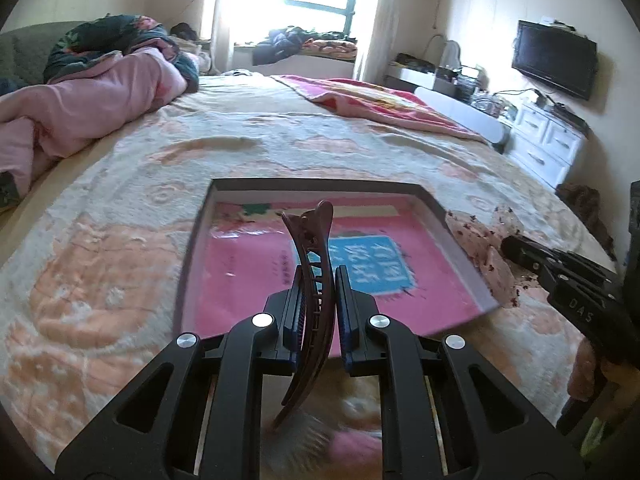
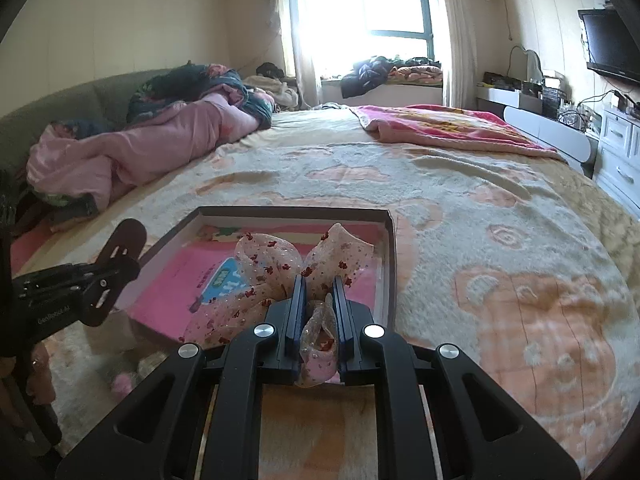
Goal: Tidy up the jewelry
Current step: 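Lower the claw clip into the tray with the left tool while the right tool drops the scrunchie in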
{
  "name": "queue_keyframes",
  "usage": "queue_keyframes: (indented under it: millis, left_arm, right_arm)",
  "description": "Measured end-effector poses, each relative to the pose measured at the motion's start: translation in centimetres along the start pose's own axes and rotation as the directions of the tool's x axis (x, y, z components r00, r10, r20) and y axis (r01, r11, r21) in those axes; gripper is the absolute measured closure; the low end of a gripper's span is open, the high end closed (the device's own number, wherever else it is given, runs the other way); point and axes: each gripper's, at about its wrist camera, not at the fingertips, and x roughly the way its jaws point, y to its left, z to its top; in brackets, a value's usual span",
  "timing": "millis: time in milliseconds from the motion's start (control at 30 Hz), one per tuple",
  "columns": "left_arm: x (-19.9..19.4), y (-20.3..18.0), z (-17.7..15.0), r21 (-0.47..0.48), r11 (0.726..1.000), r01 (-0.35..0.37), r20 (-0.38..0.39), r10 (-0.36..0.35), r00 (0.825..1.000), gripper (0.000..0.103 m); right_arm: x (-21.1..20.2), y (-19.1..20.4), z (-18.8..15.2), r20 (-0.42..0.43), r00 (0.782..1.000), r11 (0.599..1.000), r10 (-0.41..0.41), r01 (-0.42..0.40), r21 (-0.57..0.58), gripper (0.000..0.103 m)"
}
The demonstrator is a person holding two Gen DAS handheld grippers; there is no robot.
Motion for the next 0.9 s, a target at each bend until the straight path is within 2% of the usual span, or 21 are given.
queue_keyframes:
  millis: [400, 533, 700, 900]
  left_arm:
    - [3.4, 3.2, 0.6, -0.045, 0.998, -0.05, -0.055, 0.048, 0.997, 0.095]
    - [4.0, 3.3, 0.3, -0.037, 0.998, -0.048, -0.067, 0.045, 0.997, 0.095]
    - [4.6, 3.4, 0.3, -0.044, 0.998, -0.046, -0.073, 0.042, 0.996, 0.095]
    - [4.7, 3.3, 0.4, -0.04, 0.998, -0.046, -0.069, 0.043, 0.997, 0.095]
  right_arm:
    - [5.6, -0.5, 0.3, -0.096, 0.995, 1.0, -0.015, 0.014, -0.012, 0.09]
    - [6.4, -1.2, -0.4, -0.126, 0.992, 1.0, -0.02, 0.021, 0.006, 0.088]
    - [6.3, -1.7, -0.5, -0.123, 0.992, 0.999, -0.022, 0.025, 0.029, 0.083]
    - [5.3, -2.1, -0.8, -0.089, 0.996, 0.998, -0.024, 0.029, 0.055, 0.063]
